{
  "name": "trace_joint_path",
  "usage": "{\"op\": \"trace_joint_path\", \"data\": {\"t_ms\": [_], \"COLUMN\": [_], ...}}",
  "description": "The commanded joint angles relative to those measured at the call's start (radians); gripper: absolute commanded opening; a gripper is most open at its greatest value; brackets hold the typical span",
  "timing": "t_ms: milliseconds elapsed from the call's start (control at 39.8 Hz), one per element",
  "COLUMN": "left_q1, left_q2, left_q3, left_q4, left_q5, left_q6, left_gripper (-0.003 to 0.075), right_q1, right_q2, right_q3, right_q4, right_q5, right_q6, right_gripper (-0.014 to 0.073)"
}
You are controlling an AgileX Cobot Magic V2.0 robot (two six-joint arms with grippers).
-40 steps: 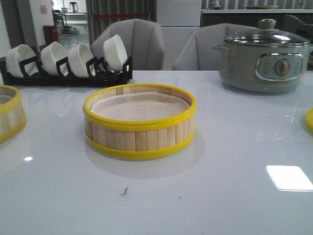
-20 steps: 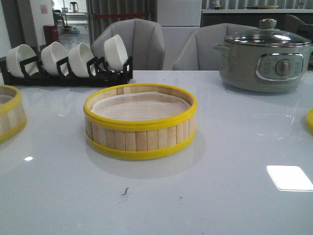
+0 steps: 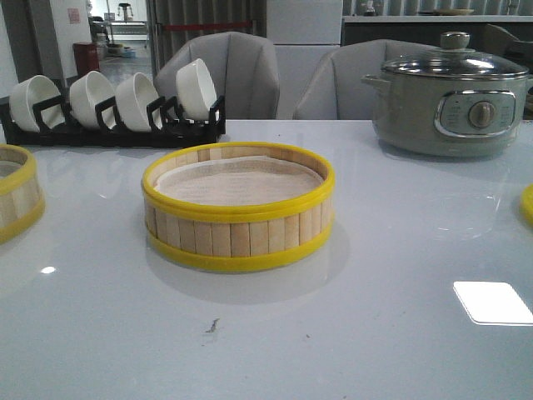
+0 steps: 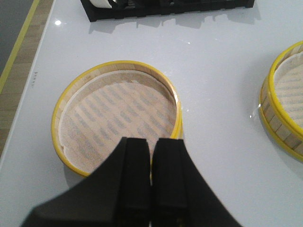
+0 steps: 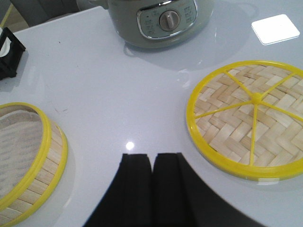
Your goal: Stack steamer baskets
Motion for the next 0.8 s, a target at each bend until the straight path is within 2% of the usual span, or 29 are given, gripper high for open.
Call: {"op": "trace_joint_path", "data": {"t_ms": [0,176,427,528,678,779], "left_q1": [-0.007,-0.007,-0.007,-0.007,-0.007,-0.007], "left_q2": [-0.012,-0.012,-0.012,-0.012,-0.012,-0.012], "left_q3": [-0.037,-0.037,-0.037,-0.037,-0.037,-0.037], "left_q4": [0.003,0.003,0.003,0.003,-0.002,-0.036], "left_q5": [-0.065,-0.065,-0.065,-0.058,-0.043,-0.043], "left_q6": [0.003,0.003,0.003,0.003,0.003,0.003], "left_gripper": [0.0085,0.0085,0.0085,0.0085,0.0085,0.0085], "right_q1": [0.002,0.002,0.002,0.002,0.002,0.002], "right_q2": [0.014,0.016,0.031,0.035,0.035,0.035], "right_q3": [-0.047,-0.047,-0.047,-0.047,-0.047,-0.047], "right_q4": [0.002,0.002,-0.022,-0.082,-0.119,-0.121], "right_q5": [-0.068,-0.089,0.006,0.007,0.008,0.005], "right_q6": [-0.001,-0.001,-0.046,-0.087,-0.087,-0.087], "right_gripper": [0.0025,0.0025,0.0035,0.0127,0.0370,0.0399]}}
